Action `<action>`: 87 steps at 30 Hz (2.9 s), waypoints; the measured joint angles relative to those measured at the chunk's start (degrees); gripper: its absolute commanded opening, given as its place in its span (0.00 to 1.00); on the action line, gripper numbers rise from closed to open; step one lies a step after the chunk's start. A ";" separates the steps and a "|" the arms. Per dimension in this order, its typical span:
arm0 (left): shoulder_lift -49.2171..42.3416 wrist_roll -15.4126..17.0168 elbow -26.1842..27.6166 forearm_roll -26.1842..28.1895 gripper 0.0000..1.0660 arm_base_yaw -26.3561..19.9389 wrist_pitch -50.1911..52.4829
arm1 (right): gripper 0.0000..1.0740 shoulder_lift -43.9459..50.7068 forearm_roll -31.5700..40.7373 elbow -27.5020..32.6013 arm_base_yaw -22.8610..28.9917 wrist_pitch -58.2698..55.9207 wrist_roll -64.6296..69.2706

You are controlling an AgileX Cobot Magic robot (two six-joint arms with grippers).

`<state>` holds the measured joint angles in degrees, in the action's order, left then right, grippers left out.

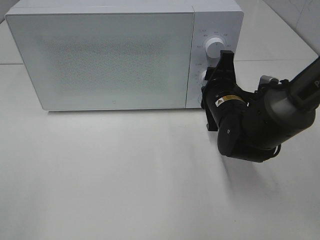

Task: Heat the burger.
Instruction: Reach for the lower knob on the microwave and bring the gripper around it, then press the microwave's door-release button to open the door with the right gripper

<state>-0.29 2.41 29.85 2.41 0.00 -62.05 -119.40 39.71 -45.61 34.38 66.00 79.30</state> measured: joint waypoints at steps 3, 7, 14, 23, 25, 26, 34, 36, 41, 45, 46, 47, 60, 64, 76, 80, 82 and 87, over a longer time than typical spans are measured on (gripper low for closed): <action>0.00 0.00 0.00 0.00 0.94 0.00 0.00 | 0.13 -0.11 0.00 0.00 0.00 0.23 0.00; 0.00 0.00 0.00 0.00 0.94 0.00 0.00 | 0.27 -0.17 0.17 0.00 0.00 0.34 -0.06; 0.00 0.00 0.00 0.00 0.94 0.00 0.00 | 0.46 -0.17 0.46 -0.06 0.00 0.34 -1.60; 0.00 0.00 0.00 0.00 0.94 0.00 0.00 | 0.62 -0.17 -0.29 -0.34 0.80 0.63 -5.39; 0.00 0.00 0.00 0.00 0.94 0.00 0.00 | 0.67 -0.17 -0.74 -0.11 0.86 1.55 -6.42; 0.00 0.00 0.00 0.00 0.94 0.00 0.00 | 0.67 -0.17 -0.74 -0.11 0.86 1.55 -6.42; 0.00 0.00 0.00 0.00 0.94 0.00 0.00 | 0.70 0.29 -5.67 3.04 0.74 3.15 -7.05; 0.00 0.00 0.00 0.00 0.94 0.00 0.00 | 0.70 0.69 -7.16 3.44 0.74 3.15 -7.05; 0.00 0.00 0.00 0.00 0.94 0.00 0.00 | 0.70 4.76 -13.46 5.27 0.74 0.69 -9.45; 0.00 0.00 0.00 0.00 0.94 0.00 0.00 | 0.70 9.17 -15.70 7.73 0.74 -8.14 -16.73; 0.00 0.00 0.00 0.00 0.94 0.00 0.00 | 0.70 10.26 -15.76 8.08 0.74 -9.80 -18.33; 0.00 0.00 0.00 0.00 0.94 0.00 0.00 | 0.70 10.26 -15.76 8.08 0.74 -9.80 -18.33; 0.00 0.00 0.00 0.00 0.94 0.00 0.00 | 0.70 24.35 -15.47 8.82 0.69 -35.12 -55.69; 0.00 0.00 0.00 0.00 0.94 0.00 0.00 | 0.70 29.91 -15.53 8.31 0.00 -48.13 -71.91; 0.00 0.00 0.00 0.00 0.94 0.00 0.00 | 0.70 42.34 -19.94 4.47 -1.32 -73.11 -85.26; 0.00 0.00 0.00 0.00 0.94 0.00 0.00 | 0.70 49.10 -22.69 4.53 -1.32 -81.53 -85.43; 0.00 0.00 0.00 0.00 0.94 0.00 0.00 | 0.70 50.42 -22.75 4.53 -1.32 -83.19 -85.43; 0.00 0.00 0.00 0.00 0.94 0.00 0.00 | 0.70 56.72 -23.03 4.53 -1.32 -91.39 -85.43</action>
<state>-0.29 2.41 29.85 2.41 0.00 -62.05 -62.68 16.67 -41.08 33.06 -25.38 -6.13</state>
